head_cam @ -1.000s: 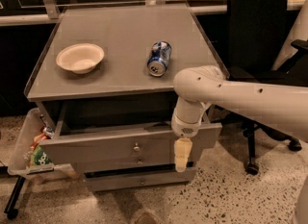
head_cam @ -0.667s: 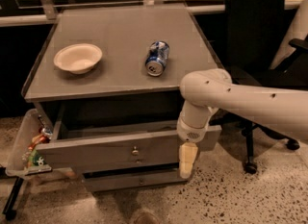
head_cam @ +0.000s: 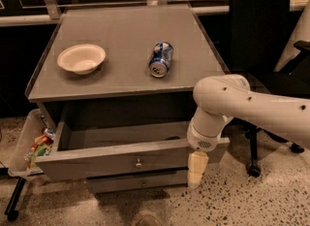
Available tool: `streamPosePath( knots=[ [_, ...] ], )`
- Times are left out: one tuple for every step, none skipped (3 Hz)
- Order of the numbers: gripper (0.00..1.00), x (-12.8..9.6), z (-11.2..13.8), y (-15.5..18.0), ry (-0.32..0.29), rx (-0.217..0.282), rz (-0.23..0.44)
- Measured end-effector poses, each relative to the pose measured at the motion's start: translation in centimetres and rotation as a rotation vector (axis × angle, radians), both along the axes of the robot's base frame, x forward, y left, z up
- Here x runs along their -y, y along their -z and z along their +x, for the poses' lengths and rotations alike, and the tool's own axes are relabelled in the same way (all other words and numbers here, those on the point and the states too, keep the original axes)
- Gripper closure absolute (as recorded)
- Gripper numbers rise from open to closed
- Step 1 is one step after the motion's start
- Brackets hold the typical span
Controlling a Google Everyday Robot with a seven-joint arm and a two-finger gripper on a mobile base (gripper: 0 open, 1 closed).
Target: Open top drawer
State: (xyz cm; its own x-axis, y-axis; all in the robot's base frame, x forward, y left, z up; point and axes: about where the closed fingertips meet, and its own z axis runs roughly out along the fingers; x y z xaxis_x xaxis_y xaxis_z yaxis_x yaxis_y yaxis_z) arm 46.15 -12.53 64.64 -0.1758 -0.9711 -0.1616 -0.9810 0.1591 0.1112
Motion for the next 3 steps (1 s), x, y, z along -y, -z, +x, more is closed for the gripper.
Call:
streamPosePath(
  knots=[
    [0.0,1.8,-3.2,-1.1,0.05,0.0,0.006],
    [0.0,3.9,-7.1,-1.7,0.122,0.001,-0.007],
    [0.0,3.8,-7.1,-1.7,0.121,0.0,-0.007]
  ],
)
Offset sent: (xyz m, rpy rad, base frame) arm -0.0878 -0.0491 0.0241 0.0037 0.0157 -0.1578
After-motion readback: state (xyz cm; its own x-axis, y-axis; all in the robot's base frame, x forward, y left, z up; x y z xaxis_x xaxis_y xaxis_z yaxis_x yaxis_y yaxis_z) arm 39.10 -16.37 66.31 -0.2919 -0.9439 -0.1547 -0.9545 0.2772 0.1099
